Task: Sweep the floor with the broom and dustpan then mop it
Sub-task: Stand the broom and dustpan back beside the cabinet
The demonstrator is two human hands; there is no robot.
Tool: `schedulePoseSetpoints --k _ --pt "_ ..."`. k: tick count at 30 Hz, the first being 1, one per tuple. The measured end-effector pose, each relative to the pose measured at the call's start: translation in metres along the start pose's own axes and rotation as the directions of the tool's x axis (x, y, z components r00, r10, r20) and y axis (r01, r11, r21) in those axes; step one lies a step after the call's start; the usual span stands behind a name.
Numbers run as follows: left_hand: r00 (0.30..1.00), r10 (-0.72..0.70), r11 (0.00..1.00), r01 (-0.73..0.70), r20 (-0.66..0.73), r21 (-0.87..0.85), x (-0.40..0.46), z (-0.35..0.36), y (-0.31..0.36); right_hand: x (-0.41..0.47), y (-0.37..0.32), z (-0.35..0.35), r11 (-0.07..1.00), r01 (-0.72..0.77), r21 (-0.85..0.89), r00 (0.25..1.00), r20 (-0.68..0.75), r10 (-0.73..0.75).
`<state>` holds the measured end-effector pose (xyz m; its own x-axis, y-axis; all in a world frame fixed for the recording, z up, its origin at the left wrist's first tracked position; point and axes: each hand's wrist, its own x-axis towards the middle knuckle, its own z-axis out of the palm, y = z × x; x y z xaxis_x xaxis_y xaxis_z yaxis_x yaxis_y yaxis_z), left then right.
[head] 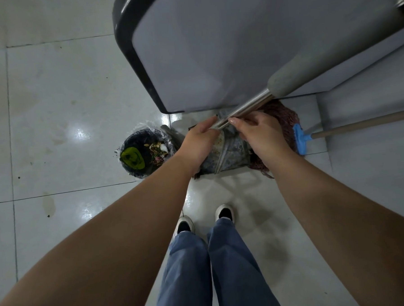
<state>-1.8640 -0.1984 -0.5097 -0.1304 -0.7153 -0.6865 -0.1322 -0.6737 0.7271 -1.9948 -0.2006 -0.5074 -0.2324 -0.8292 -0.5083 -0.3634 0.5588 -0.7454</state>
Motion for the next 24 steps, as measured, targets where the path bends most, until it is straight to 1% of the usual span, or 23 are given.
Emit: schedulePoseSetpoints --k 3,6,14,19,24 --pt "1.0 0.001 1.0 0.0 0.018 -0.014 -0.006 0.001 0.001 -0.006 -0.001 0.001 1.0 -0.014 0.016 1.0 -0.004 0.014" --pt "1.0 -0.001 1.0 0.001 0.01 -0.026 -0.008 -0.001 0.0 -0.011 -0.001 0.002 1.0 0.001 -0.001 1.0 -0.009 -0.001" --pt "1.0 0.021 0.998 -0.021 0.004 0.064 -0.005 -0.004 -0.009 -0.019 0.0 0.005 0.998 0.012 -0.063 0.999 -0.049 -0.015" --pt "1.0 0.014 0.998 -0.014 -0.002 0.066 -0.001 -0.002 -0.011 -0.022 0.003 0.004 0.998 0.023 -0.055 0.996 -0.081 -0.028" --pt "1.0 0.002 0.998 -0.002 -0.003 0.058 -0.001 0.0 -0.009 -0.023 0.007 0.004 0.998 0.0 -0.06 0.998 -0.07 -0.005"
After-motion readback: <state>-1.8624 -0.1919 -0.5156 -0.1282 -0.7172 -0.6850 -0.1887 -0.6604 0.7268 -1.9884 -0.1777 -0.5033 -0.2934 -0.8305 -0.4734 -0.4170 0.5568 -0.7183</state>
